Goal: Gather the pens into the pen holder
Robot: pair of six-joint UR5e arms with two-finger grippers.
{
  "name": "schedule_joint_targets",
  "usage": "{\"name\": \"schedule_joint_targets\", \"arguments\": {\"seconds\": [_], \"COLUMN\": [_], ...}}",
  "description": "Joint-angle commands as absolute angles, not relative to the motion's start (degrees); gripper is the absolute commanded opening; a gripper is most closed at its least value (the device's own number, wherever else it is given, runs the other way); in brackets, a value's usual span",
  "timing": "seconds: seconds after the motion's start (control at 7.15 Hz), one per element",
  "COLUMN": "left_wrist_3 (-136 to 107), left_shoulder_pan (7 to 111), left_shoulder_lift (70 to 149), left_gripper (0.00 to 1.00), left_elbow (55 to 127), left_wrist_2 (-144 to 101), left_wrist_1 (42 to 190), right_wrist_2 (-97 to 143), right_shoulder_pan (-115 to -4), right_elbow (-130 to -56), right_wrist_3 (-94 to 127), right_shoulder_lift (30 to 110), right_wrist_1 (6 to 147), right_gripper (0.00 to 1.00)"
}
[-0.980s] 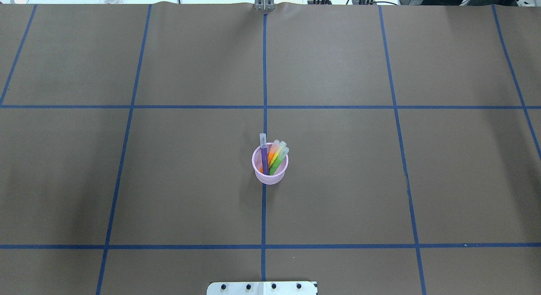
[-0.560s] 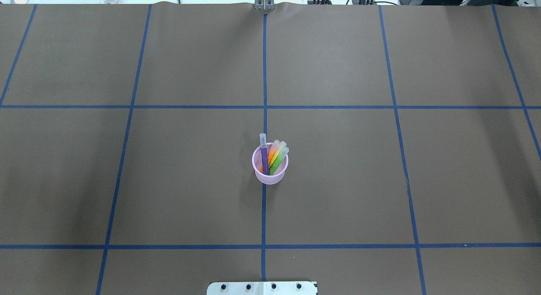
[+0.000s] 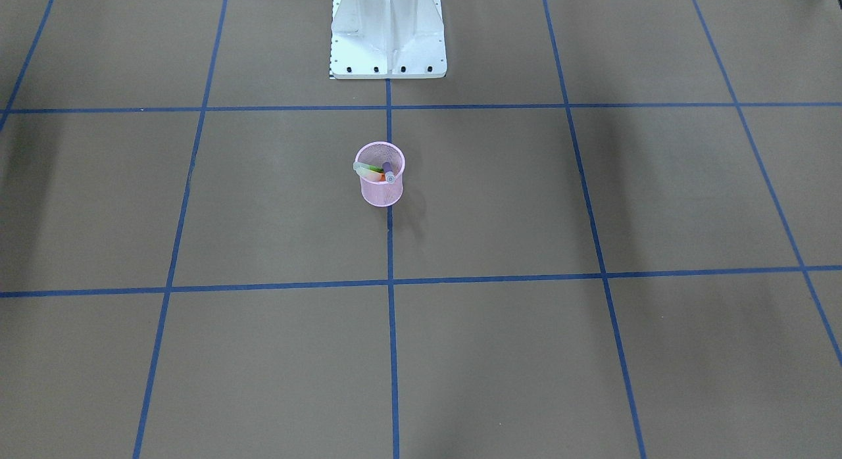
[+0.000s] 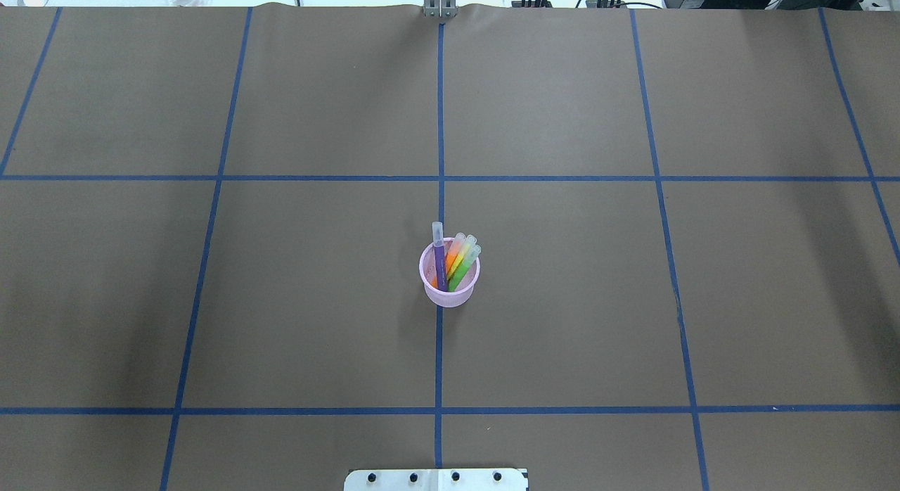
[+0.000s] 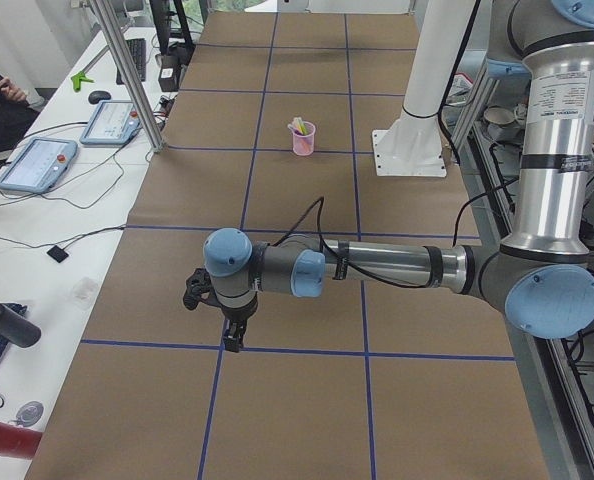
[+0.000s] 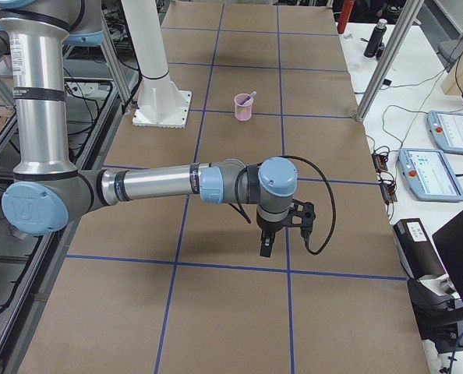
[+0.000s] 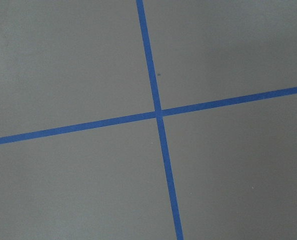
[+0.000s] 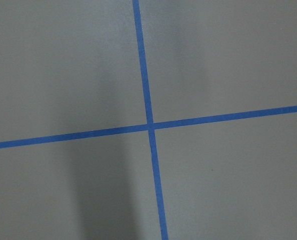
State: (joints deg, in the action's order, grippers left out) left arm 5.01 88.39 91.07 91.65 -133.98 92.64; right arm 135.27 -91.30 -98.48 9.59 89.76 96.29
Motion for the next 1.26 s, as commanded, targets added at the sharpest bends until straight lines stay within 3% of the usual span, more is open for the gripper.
{"name": "schedule_joint_targets", "arguments": {"seconds": [0.0, 1.12], "left_wrist_3": [5.0, 5.0], "left_shoulder_pan": [88.4, 89.5], "left_shoulder_lift": [91.1, 90.9], "left_gripper": [1.0, 1.0], "left_elbow": [91.8, 92.5], "left_wrist_2": [-133.2, -133.1], "left_wrist_1": [92.6, 92.5], "right_wrist_2": [135.1, 135.0], "right_shoulder_pan": [-91.2, -90.8], "right_elbow": [-98.6, -95.5], "right_wrist_3": [9.6, 9.4], "right_shoulder_lift": [89.7, 89.7], "right_wrist_1": [96.2, 96.2], "right_gripper": [0.99, 0.99]}}
